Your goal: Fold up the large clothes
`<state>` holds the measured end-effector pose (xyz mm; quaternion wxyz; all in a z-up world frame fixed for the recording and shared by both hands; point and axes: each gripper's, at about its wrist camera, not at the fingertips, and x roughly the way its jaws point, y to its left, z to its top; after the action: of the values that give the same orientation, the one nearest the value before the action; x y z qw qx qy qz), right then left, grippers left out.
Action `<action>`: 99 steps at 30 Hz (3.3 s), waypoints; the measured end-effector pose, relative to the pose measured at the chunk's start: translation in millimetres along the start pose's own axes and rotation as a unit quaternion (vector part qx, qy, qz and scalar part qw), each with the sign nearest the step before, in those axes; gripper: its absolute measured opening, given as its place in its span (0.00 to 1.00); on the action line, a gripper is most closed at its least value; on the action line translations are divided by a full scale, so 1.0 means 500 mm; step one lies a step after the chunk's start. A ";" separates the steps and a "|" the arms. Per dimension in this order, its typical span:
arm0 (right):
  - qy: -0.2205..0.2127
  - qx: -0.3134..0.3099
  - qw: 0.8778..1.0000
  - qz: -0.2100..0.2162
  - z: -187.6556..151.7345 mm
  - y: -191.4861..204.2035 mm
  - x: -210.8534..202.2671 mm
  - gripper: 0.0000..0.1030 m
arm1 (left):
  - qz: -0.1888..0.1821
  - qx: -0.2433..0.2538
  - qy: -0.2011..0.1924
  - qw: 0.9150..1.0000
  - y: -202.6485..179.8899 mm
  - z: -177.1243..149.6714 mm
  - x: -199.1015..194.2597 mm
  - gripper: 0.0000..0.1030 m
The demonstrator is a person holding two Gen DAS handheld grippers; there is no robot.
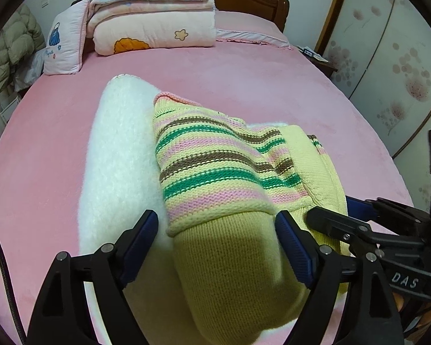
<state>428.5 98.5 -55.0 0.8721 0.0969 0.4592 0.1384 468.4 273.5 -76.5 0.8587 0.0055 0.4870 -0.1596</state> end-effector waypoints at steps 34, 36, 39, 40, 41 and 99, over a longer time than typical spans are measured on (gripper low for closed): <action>-0.043 -0.011 0.998 -0.052 -0.176 0.069 -0.372 0.43 | 0.061 -0.042 0.022 0.997 -0.175 -0.160 -0.312 0.98; -0.039 -0.011 0.998 -0.050 -0.199 0.069 -0.415 0.43 | 0.064 -0.042 0.018 0.997 -0.206 -0.181 -0.353 0.98; -0.033 -0.010 0.998 -0.046 -0.234 0.062 -0.480 0.43 | 0.060 -0.040 0.014 0.997 -0.255 -0.212 -0.408 0.98; -0.031 -0.009 0.999 -0.044 -0.246 0.059 -0.503 0.43 | 0.057 -0.040 0.014 0.997 -0.270 -0.223 -0.427 0.98; -0.030 -0.007 0.999 -0.042 -0.256 0.055 -0.522 0.43 | 0.055 -0.040 0.015 0.998 -0.282 -0.231 -0.442 0.98; -0.023 0.019 0.997 -0.070 -0.461 -0.091 -0.844 0.44 | 0.116 -0.062 0.012 0.991 -0.645 -0.439 -0.631 0.98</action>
<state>16.9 -74.1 129.5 0.8880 0.0840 0.4474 0.0657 45.3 88.6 119.7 0.8643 0.0104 0.5021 -0.0282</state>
